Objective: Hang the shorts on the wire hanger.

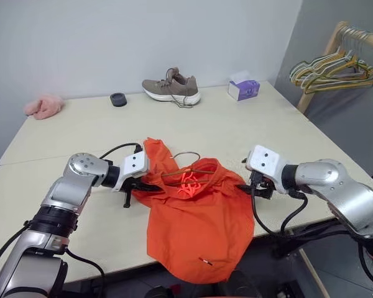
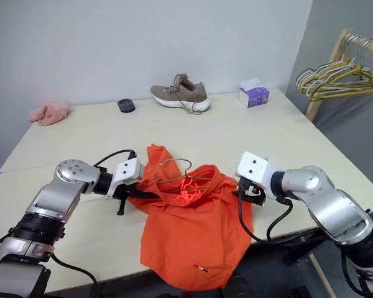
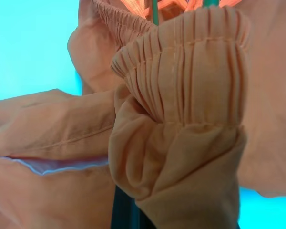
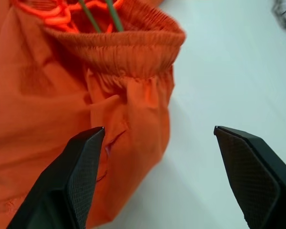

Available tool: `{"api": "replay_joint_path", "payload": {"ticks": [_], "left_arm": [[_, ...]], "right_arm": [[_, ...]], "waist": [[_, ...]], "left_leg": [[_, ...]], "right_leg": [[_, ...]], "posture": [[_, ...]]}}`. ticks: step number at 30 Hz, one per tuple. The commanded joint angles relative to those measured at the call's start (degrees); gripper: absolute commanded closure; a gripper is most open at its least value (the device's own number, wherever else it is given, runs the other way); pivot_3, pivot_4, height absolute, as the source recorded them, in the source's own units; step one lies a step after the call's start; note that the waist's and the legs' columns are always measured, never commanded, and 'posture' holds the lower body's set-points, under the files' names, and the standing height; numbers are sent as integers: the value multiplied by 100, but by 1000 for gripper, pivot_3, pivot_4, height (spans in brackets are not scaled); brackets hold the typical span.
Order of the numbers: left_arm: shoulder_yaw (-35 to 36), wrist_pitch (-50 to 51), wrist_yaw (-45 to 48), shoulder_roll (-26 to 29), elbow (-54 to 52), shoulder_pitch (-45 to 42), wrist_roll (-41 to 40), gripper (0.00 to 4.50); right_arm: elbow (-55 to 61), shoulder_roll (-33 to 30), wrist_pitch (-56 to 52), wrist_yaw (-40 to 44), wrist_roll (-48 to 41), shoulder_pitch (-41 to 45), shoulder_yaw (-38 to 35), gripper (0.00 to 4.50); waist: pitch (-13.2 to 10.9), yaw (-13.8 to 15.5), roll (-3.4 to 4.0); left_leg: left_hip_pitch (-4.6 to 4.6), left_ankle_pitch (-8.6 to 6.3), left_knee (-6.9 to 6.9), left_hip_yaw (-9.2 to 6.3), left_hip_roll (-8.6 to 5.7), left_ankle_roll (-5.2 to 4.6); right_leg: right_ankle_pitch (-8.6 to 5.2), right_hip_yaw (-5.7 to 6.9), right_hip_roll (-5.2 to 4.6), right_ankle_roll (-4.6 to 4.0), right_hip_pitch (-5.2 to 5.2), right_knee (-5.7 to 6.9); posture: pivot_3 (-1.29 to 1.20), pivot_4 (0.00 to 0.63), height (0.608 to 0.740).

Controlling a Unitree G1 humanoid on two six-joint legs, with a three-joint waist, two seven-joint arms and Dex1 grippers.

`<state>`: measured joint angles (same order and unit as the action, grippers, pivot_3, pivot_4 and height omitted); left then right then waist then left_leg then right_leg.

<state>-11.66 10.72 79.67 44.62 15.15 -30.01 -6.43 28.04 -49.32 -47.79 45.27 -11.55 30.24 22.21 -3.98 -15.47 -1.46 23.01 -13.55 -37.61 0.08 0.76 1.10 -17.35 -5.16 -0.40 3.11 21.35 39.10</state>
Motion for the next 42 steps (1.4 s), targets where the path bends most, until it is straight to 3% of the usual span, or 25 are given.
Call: {"api": "replay_joint_path", "payload": {"ticks": [1, 10, 14, 23, 29, 30, 38, 42], "left_arm": [[-2, -60, 42, -13, -107, -184, -11, 4500], [-27, 4, 37, -75, -200, -198, -31, 4500], [-10, 42, 60, -69, -237, -182, -63, 4500], [99, 230, 23, -159, -444, -133, -220, 4500], [288, 653, -27, -231, -615, -120, -483, 4500], [319, 688, -15, -216, -635, -113, -526, 3941], [897, 624, -193, -49, -433, -36, -859, 1692], [1378, 598, -495, 65, -59, -140, -1002, 1692]], "right_arm": [[-324, 85, 349, 388, 188, 427, 174, 530], [-1641, 757, 871, 940, 775, 1065, 961, 530], [-1843, 933, 943, 1095, 855, 1126, 977, 1387], [-1761, 1026, 993, 1275, 916, 1050, 860, 4493], [-1701, 1053, 1050, 1326, 930, 1033, 774, 4493], [-1694, 1050, 1056, 1339, 937, 1030, 751, 4500], [-1646, 857, 730, 1399, 714, 863, 295, 4500], [-1564, 695, 86, 1278, 384, 495, -285, 4500]], "waist": [[0, -30, 0], [1, -46, 0], [1, -42, 0], [1, -38, 0], [2, -35, 0], [2, -33, -1], [2, -32, -1], [4, -30, -4]], "left_leg": [[0, -1, 0, 0, 0, -1], [2, -1, 1, -4, -3, -2], [2, -2, 0, -5, -5, -3], [2, -2, -2, -8, -5, -3], [2, -2, -4, -10, -5, -3], [2, -2, -4, -9, -6, -3], [2, -2, -5, -12, -4, -3], [2, -2, -7, -15, -4, -3]], "right_leg": [[0, 0, 0, 0, 0, 0], [1, 4, -6, 0, 0, -1], [13, 5, -10, -21, 0, 0], [14, 7, -9, -20, -1, 3], [15, 8, -9, -19, -1, 4], [14, 8, -9, -18, -1, 5], [16, 10, -15, -22, -2, 6], [17, 14, -32, -22, -4, 6]], "posture": [[-276, 26, 740], [-266, 22, 740], [-266, 22, 740], [-251, 16, 740], [-244, 13, 740], [-243, 12, 740], [-246, 10, 740], [-255, 11, 740]]}}
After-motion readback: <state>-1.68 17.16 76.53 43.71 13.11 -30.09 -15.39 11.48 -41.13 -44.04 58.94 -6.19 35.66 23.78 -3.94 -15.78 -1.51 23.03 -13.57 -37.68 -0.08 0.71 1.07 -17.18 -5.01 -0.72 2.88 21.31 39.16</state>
